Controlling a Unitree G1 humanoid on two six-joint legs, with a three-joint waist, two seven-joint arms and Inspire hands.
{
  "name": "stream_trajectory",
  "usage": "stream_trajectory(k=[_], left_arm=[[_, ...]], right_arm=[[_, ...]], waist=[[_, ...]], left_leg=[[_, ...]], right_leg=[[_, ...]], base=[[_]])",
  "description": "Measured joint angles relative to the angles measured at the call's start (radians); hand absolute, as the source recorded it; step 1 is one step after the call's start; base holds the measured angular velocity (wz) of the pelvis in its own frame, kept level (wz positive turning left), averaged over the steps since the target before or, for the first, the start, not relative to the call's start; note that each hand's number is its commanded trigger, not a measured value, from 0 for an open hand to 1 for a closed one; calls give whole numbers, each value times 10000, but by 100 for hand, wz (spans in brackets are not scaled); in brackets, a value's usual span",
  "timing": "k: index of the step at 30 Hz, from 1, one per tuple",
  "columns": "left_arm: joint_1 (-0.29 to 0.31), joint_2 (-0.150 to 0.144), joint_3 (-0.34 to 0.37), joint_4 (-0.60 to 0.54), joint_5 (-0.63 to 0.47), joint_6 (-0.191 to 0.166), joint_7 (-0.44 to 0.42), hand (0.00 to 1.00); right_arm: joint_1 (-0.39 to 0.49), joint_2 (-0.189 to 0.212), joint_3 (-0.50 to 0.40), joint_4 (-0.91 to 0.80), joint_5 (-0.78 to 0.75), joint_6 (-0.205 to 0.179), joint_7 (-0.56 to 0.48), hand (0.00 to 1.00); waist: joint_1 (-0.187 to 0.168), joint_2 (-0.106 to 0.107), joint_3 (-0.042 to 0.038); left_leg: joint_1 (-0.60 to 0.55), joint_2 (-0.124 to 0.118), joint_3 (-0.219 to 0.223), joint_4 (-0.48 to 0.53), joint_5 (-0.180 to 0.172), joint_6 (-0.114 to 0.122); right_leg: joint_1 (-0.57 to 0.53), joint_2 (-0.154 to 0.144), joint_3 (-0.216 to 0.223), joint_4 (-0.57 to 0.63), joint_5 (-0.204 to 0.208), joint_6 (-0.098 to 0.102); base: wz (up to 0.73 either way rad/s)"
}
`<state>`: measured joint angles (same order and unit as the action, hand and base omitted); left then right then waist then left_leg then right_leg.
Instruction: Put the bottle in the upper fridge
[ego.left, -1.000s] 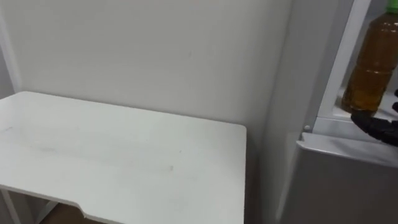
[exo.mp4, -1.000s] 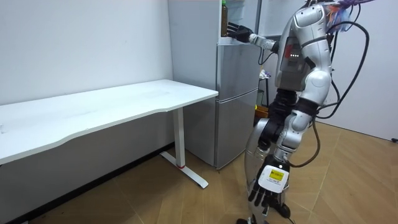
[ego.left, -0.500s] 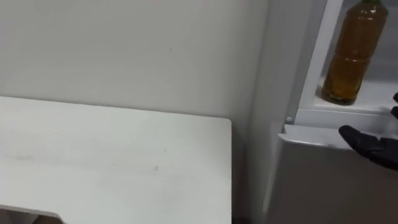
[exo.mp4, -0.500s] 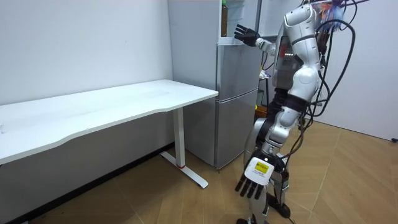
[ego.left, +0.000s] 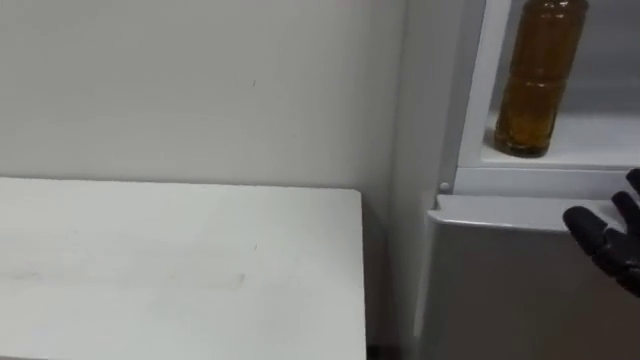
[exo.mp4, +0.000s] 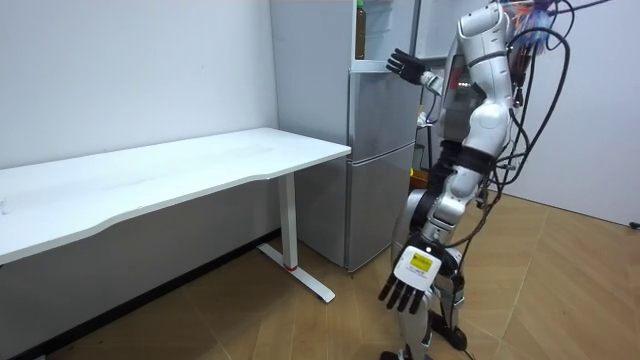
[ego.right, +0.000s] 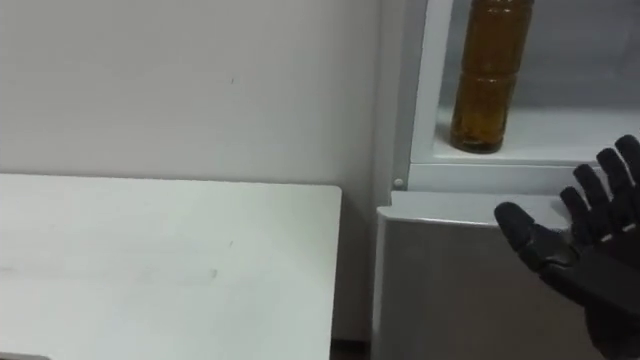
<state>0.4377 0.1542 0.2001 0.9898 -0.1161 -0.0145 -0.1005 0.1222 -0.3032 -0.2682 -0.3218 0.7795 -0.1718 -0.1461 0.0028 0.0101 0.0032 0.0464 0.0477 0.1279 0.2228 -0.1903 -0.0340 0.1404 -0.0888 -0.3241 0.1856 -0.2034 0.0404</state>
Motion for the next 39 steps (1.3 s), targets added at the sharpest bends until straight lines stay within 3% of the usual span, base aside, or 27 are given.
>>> stream_trajectory(k=[3, 7, 16, 25, 31, 39], left_arm=[[-48, -17, -52, 156, 23, -92, 45, 0], [-91, -31, -83, 218, -36, -81, 52, 0], [-104, -18, -140, 134, -107, -153, 60, 0], [-85, 3, -730, -137, -104, -183, 81, 0], [-59, 33, -831, -167, -116, -192, 83, 0], [-40, 90, -1096, -44, -509, -283, 82, 0]], right_arm=[[528, 158, -87, 51, -49, -332, -540, 0], [1494, 510, -180, 576, -443, -319, -1680, 0], [1791, 980, -322, 2498, -824, -381, -4333, 0], [2448, 1505, -167, 4801, -665, -562, -5605, 0], [2666, 1525, 79, 5879, -618, -623, -6326, 0], [2697, 1515, 780, 8915, -848, -781, -5872, 0]], waist=[[-22, 115, -15], [-10, 80, -20], [-562, 22, -45], [-541, -48, -43], [-573, -45, -47], [-531, -8, -40]], left_leg=[[15, 19, 100, -10, -15, -7], [111, 20, 255, -9, -15, -2], [90, -4, 368, -9, -26, 16], [107, -53, 367, -14, -40, 25], [185, -68, 395, -118, -47, 22], [459, -77, 390, -153, -109, 2]], right_leg=[[-9, 17, 204, -9, -10, -5], [-88, 7, 356, -17, -40, -1], [-141, -17, 460, 4, -67, 28], [-151, -73, 451, 13, -171, 72], [-109, -70, 472, 27, -178, 73], [125, -87, 479, 7, -293, 85]], base=[[-11], [-12], [-2], [0], [0], [0]])
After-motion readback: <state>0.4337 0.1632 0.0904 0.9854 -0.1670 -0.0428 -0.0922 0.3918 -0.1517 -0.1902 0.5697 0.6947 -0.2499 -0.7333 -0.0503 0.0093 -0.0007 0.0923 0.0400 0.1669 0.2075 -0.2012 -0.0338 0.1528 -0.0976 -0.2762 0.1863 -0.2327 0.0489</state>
